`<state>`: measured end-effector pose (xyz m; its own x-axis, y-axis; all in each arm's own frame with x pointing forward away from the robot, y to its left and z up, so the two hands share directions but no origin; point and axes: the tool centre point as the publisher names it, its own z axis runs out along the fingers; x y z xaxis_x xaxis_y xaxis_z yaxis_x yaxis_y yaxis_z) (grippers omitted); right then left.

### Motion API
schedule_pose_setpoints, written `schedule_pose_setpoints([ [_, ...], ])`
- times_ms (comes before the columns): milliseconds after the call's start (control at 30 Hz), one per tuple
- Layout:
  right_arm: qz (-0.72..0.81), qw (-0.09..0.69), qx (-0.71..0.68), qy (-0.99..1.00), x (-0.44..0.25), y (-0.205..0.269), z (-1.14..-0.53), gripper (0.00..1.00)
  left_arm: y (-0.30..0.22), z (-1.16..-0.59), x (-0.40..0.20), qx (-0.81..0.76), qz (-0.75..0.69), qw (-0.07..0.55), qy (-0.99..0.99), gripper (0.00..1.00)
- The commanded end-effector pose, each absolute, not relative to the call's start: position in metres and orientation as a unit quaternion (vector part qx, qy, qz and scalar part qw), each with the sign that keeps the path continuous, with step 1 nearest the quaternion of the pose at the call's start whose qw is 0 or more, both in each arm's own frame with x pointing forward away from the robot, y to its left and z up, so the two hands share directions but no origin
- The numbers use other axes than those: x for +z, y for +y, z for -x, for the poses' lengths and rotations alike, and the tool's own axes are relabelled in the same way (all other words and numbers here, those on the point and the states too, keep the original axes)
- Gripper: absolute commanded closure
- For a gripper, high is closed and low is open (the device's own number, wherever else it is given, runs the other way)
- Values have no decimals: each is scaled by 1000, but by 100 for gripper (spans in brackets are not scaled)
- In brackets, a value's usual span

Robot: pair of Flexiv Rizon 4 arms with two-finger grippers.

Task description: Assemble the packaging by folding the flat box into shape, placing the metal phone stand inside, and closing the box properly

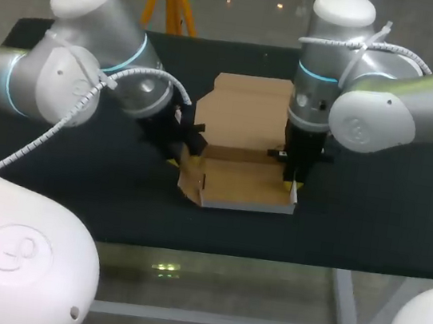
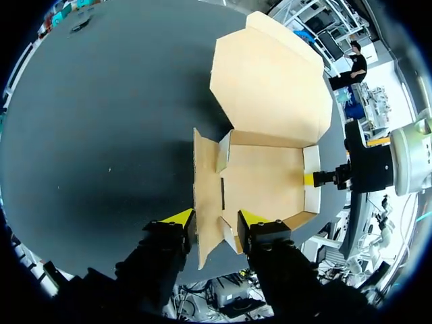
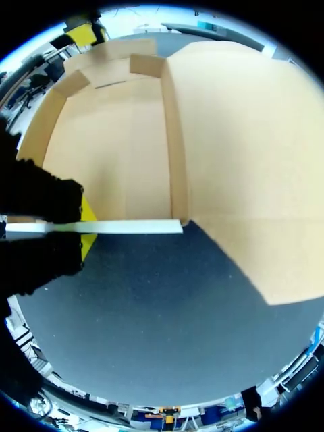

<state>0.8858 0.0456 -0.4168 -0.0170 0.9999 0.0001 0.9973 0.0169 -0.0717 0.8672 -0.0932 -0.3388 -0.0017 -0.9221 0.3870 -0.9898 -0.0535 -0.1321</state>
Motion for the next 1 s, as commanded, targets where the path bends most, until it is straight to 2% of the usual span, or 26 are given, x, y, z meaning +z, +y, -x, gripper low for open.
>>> schedule_pose_setpoints([
  [33, 701, 25, 27, -713, -416, 46, -886, 100, -70, -857, -336, 217, -698, 109, -674, 55],
  [167, 701, 25, 27, -713, -416, 46, -886, 100, -54, -855, -337, 237, -697, 128, -664, 56],
  [233, 701, 25, 27, -713, -416, 46, -886, 100, -48, -854, -339, 246, -697, 136, -660, 62],
  [267, 701, 25, 27, -713, -416, 46, -886, 100, -46, -853, -340, 250, -695, 142, -660, 66],
  [367, 701, 25, 27, -713, -416, 46, -886, 100, -39, -853, -343, 259, -694, 150, -655, 91],
  [467, 701, 25, 27, -713, -416, 46, -886, 100, -35, -853, -348, 265, -691, 156, -654, 100],
  [1000, 701, 25, 27, -713, -416, 46, -886, 100, -31, -861, -381, 284, -677, 187, -652, 100],
])
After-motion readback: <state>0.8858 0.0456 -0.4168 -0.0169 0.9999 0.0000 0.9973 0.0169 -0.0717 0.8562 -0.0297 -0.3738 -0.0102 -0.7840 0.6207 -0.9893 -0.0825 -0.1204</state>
